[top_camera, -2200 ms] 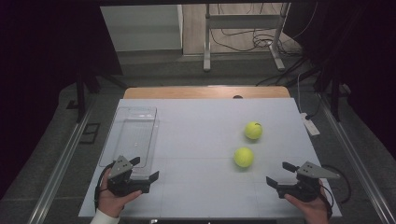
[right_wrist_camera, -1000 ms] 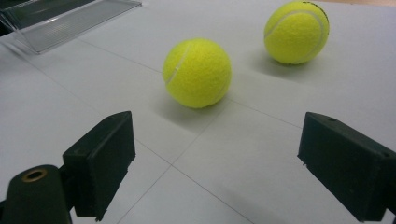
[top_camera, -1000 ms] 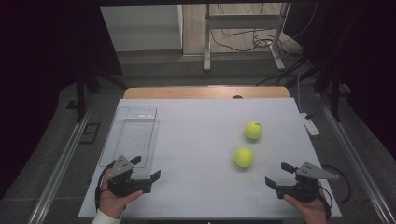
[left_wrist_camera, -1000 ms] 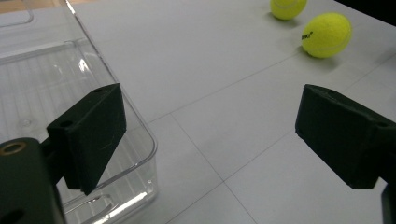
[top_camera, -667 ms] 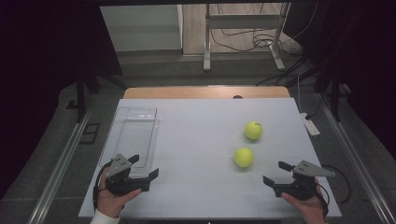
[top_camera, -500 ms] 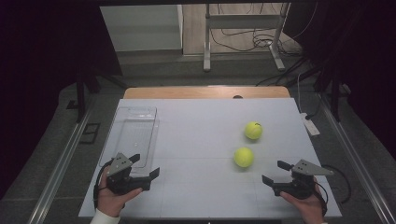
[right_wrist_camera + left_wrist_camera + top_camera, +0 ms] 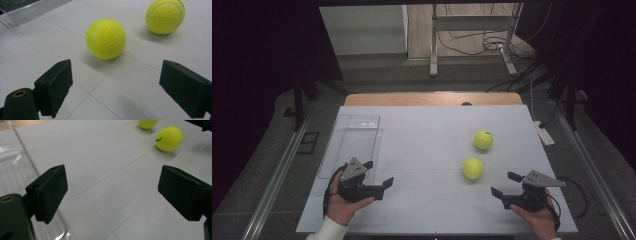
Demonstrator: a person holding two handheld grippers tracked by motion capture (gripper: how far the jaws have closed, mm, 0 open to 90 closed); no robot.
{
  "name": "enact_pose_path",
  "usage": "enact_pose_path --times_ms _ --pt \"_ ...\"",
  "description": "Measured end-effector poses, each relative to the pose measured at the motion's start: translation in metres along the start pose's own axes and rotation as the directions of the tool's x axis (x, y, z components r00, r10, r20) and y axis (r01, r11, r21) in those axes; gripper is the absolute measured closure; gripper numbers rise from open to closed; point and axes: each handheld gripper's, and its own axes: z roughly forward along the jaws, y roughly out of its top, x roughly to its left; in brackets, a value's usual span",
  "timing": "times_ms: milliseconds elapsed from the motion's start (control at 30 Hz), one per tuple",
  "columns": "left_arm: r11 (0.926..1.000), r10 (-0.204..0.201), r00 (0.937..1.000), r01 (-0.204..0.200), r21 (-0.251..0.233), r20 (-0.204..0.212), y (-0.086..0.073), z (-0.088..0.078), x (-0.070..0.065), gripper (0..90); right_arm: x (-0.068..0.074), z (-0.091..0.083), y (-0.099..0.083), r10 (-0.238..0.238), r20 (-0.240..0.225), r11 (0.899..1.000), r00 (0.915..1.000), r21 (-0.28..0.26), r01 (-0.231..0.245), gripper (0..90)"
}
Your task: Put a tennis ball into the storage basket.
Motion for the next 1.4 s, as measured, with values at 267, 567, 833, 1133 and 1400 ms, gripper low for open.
enact_pose_path --times_ms 267,567,833,1133,1400 --pt "0.9997 0.024 0.9993 -0.024 0.007 0.03 0.016 0.01 -0.007 10.0 -0.002 0.0 0.0 0.005 0.006 1.0 1.0 -0.002 -0.005 11.8" --pt "0.9995 0.029 0.9976 -0.03 0.013 0.063 0.026 0.022 -0.013 10.0 -0.003 0.0 -0.001 0.004 0.003 1.0 1.0 -0.002 -0.004 11.9" --pt "0.9994 0.028 0.9959 -0.03 0.017 0.086 0.031 0.032 -0.018 10.0 -0.004 -0.002 -0.002 0.009 0.006 1.0 0.9999 -0.002 -0.009 11.9" --pt "0.9988 0.038 0.9937 -0.041 0.028 0.105 0.038 0.042 -0.023 10.0 -0.005 -0.001 -0.002 0.005 0.003 1.0 1.0 0.002 -0.005 12.4" --pt "0.998 0.045 0.9903 -0.051 0.039 0.132 0.048 0.054 -0.029 10.0 -0.003 0.001 -0.002 -0.002 -0.005 1.0 1.0 0.008 0.002 12.5"
